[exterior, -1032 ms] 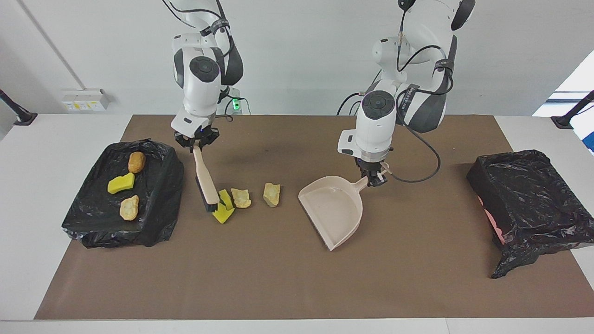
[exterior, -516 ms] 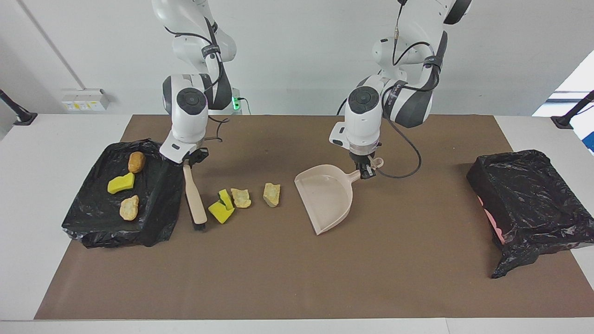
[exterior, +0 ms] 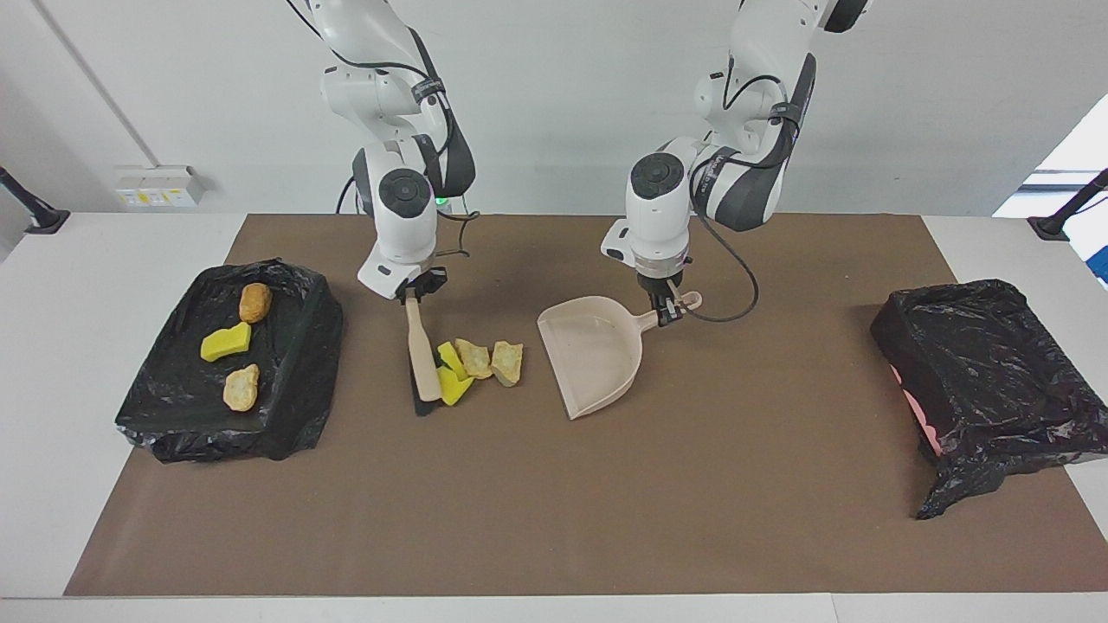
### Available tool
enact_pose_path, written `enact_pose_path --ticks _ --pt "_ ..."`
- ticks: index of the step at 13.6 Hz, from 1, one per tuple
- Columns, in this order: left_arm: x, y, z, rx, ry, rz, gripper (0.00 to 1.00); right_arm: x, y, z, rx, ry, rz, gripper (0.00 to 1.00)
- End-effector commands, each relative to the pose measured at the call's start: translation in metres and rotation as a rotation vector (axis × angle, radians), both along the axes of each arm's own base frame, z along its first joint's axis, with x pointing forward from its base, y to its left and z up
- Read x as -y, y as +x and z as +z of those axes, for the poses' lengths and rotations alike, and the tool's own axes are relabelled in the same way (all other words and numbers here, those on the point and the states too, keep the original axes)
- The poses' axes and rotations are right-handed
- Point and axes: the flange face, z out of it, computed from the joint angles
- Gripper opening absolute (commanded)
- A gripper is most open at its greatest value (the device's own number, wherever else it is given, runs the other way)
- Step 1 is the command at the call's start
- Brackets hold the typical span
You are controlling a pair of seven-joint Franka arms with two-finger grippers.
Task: Sweep and dump trash in bin
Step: 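Grasp the brush with the right gripper and sweep toward the dustpan, then carry the dustpan to the bag nearest the left arm and tip it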
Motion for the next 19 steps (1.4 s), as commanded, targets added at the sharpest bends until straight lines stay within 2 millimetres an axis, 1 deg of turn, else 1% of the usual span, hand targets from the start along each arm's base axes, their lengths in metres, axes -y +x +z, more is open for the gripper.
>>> enact_pose_path --ticks 1,2,4,5,6,7,8,9,10,11,12,14,16,19 --pt "-0.004 -0.017 -0.007 0.009 0.015 -0.026 0.0 -0.058 -0.02 -0.02 -0.039 0.034 -0.074 0.0" --pt "-0.004 -0.019 -0.006 0.014 0.016 -0.029 0.0 -0.086 -0.025 -0.022 -0.037 0.057 -0.119 0.0" --pt "-0.005 -0.022 -0.008 0.011 0.022 -0.03 0.0 -0.138 -0.033 -0.009 -0.043 0.144 -0.151 0.0" --pt "-0.005 -0.022 -0.008 0.013 0.022 -0.031 0.0 -0.157 -0.038 -0.004 -0.048 0.177 -0.175 0.0" --pt "-0.005 -0.022 -0.008 0.012 0.022 -0.032 0.0 -0.172 -0.039 0.001 -0.05 0.21 -0.211 0.0" --pt "-0.006 -0.022 -0.008 0.012 0.022 -0.032 0.0 -0.194 -0.047 0.01 -0.057 0.238 -0.216 0.0" --pt "-0.006 -0.022 -0.008 0.011 0.022 -0.038 0.0 -0.209 -0.048 0.019 -0.063 0.259 -0.241 0.0" --pt "-0.006 -0.021 -0.008 0.009 0.021 -0.042 0.0 -0.215 -0.043 0.032 -0.051 0.268 -0.269 0.0" --pt "-0.008 -0.02 -0.007 0.01 0.021 -0.042 0.0 -0.214 -0.037 0.048 -0.05 0.274 -0.279 0.0" --pt "-0.011 -0.018 -0.008 0.006 0.023 -0.043 0.0 -0.215 -0.029 0.068 -0.062 0.285 -0.283 0.0" --pt "-0.013 -0.016 -0.007 0.003 0.02 -0.059 0.0 -0.213 -0.023 0.088 -0.081 0.283 -0.281 0.0" --pt "-0.018 -0.01 -0.007 -0.009 0.011 -0.103 0.0 -0.203 -0.016 0.115 -0.107 0.245 -0.262 0.0" --pt "-0.029 0.002 -0.007 0.002 -0.019 -0.127 0.0 -0.195 -0.023 0.131 -0.1 0.169 -0.215 0.0" --pt "-0.039 0.012 -0.007 0.007 -0.033 -0.175 0.0 -0.181 -0.039 0.154 -0.075 0.05 -0.16 0.0"
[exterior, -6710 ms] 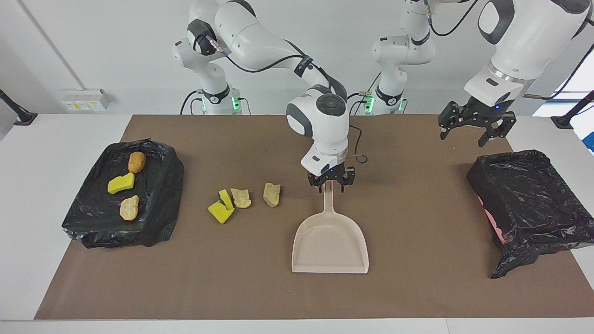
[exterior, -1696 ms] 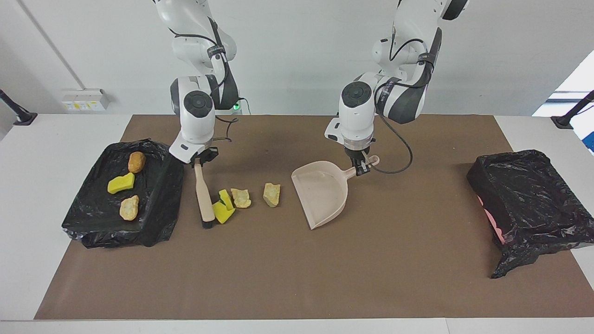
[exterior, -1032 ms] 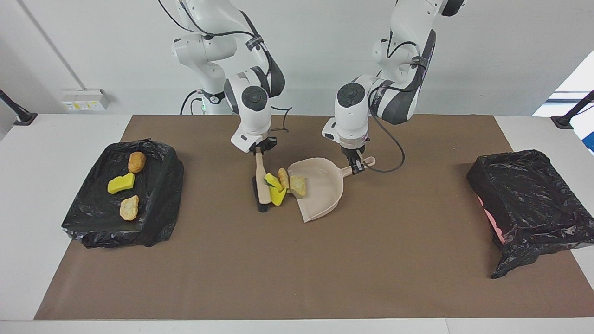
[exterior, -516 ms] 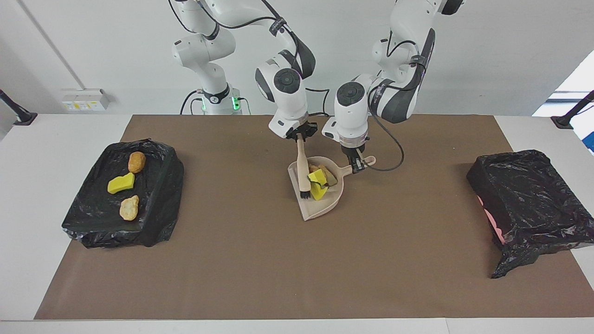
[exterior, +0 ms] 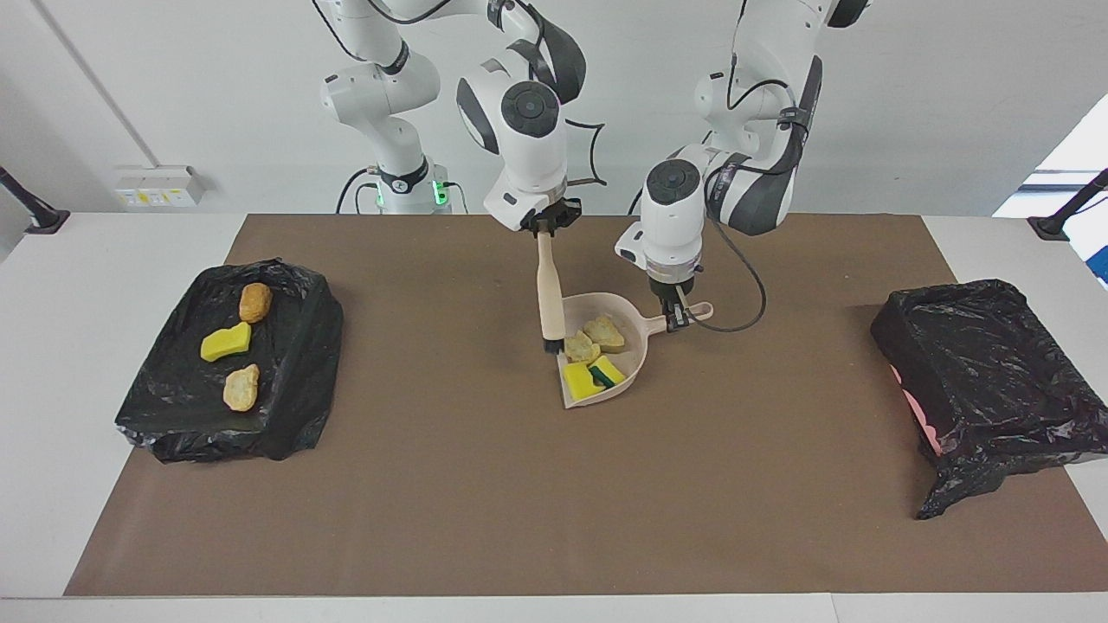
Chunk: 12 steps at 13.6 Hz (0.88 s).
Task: Sweep and dump trash in bin
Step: 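Carry the dustpan to the bag nearest the left arm and tip it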
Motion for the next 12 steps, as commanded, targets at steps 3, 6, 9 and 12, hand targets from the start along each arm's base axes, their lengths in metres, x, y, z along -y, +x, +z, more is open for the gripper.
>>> enact_pose_path --ticks 3,6,9,12 --pt "-0.033 0.014 0.006 -0.009 -0.064 -0.062 0.0 0.003 -0.025 0.017 0.016 -0.081 -0.02 0.0" --pt "-0.063 0.026 0.024 -0.003 -0.085 -0.103 0.0 -0.018 -0.06 0.009 0.056 0.005 -0.092 0.0" --pt "-0.107 0.041 0.048 0.011 -0.128 -0.115 0.0 -0.051 -0.116 -0.035 0.068 -0.011 -0.103 0.0" --pt "-0.191 0.062 0.098 0.044 -0.199 -0.106 0.0 -0.064 -0.146 -0.073 0.103 -0.001 -0.107 0.0"
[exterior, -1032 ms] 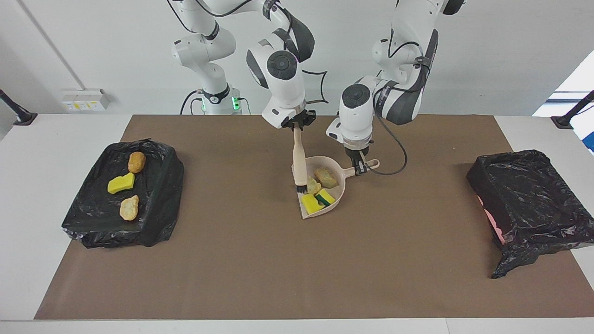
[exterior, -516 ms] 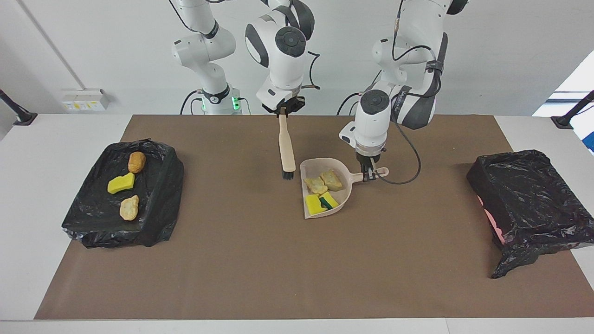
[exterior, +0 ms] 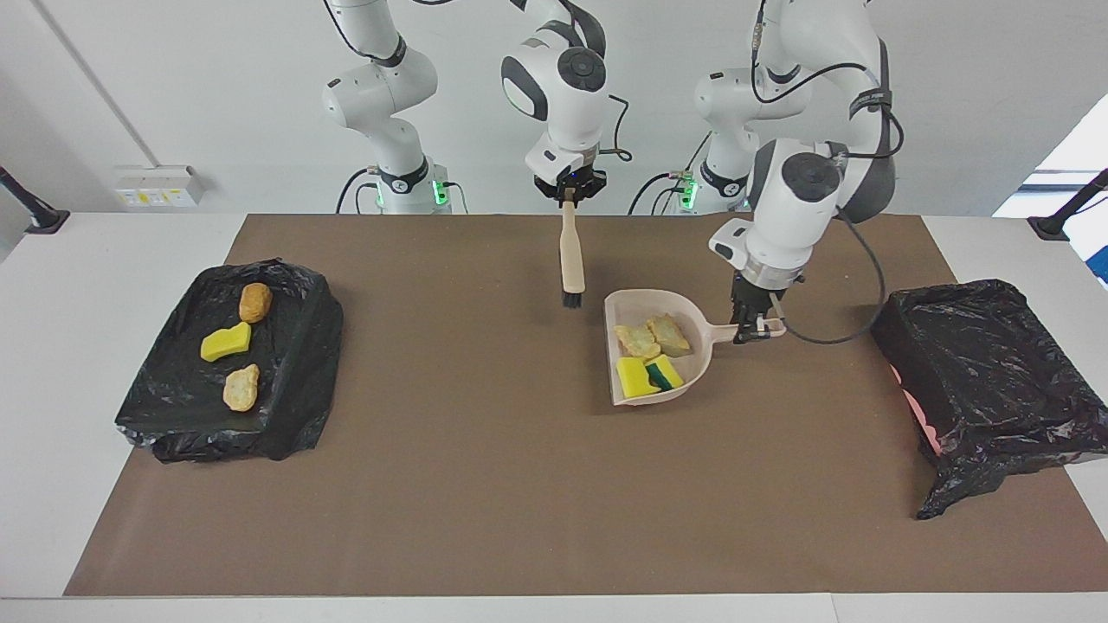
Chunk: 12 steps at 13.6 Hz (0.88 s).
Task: Sweep and dump trash in bin
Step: 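Carry the dustpan to the bag nearest the left arm and tip it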
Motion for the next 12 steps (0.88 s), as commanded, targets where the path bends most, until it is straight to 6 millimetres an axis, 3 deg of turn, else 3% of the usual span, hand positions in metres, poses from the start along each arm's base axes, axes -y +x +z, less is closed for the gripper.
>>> enact_pose_path --ticks 1,2,4,6,10,12 --pt "-0.065 0.008 0.051 0.008 -0.035 0.015 0.0 0.002 -0.02 -0.022 0.022 0.015 -0.027 0.0" --pt "-0.09 0.012 0.063 -0.008 -0.033 0.054 0.0 -0.009 -0.034 -0.04 0.034 0.016 -0.047 0.0" --pt "-0.136 0.016 0.074 -0.013 -0.038 0.137 0.0 -0.014 -0.043 -0.062 0.046 0.02 -0.068 0.0" --pt "-0.174 0.016 0.081 -0.003 -0.04 0.205 0.0 -0.011 -0.046 -0.064 0.043 0.013 -0.057 0.0" --pt "-0.271 0.011 0.099 0.035 -0.032 0.368 0.0 0.004 -0.06 -0.074 0.032 -0.022 -0.054 0.0" --pt "-0.315 0.008 0.108 0.062 -0.063 0.35 0.0 0.006 -0.06 -0.077 0.034 -0.02 -0.055 0.0"
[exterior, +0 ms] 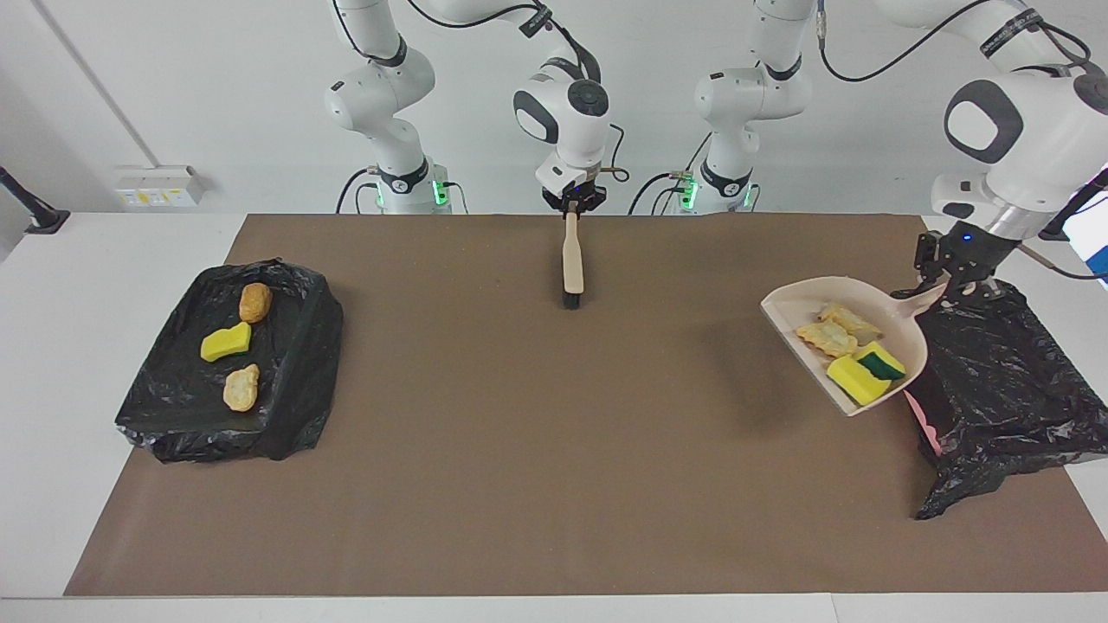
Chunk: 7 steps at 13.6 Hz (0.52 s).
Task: Sweep and dump trash in bin
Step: 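Carry the dustpan to the bag nearest the left arm and tip it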
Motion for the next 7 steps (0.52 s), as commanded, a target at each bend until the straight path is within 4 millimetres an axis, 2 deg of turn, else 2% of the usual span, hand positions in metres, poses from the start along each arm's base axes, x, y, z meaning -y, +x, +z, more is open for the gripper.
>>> enact_pose_path --ticks 1,4,6,7 --pt "-0.058 0.002 0.025 0.04 -0.014 -0.001 0.0 0.008 -0.006 0.002 0.01 0.01 -0.018 0.0" --pt "-0.115 -0.005 0.031 0.02 0.021 0.083 0.0 0.013 -0.008 -0.004 0.001 0.0 -0.003 0.0" --pt "-0.144 -0.003 0.041 0.023 0.097 0.046 0.0 0.015 -0.008 -0.005 -0.004 0.001 0.018 0.0" --pt "-0.161 0.0 0.048 0.01 0.17 0.021 0.0 0.016 -0.005 -0.006 -0.005 0.001 0.017 0.03"
